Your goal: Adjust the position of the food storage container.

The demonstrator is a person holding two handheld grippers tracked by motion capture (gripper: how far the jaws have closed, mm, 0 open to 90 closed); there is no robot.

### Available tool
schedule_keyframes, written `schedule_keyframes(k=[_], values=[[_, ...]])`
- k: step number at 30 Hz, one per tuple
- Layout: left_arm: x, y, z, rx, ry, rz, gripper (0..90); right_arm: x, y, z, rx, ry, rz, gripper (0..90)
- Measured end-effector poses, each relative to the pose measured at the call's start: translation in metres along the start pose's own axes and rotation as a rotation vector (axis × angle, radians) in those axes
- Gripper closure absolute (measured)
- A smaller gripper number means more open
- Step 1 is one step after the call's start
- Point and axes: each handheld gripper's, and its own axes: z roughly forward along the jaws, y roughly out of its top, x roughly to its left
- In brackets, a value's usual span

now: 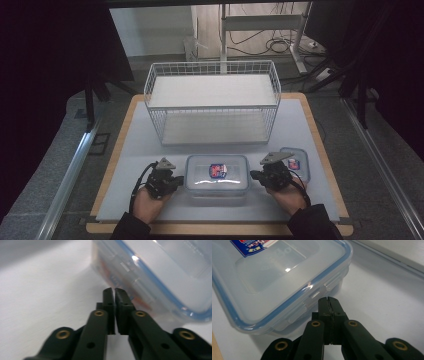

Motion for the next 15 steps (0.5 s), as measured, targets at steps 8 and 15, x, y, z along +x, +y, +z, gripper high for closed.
schedule_keyframes(k=[8,15], values=[[0.001,-0.013,-0.022,-0.044,0.099,0.135,43.4,0.0,-0.008,-0.019,-0.034,-0.04,-0.056,71.2],[0.0,-0.024,-0.028,-0.087,0.079,0.156,20.6,-0.003,-0.016,-0.028,-0.053,-0.057,-0.031,43.7]])
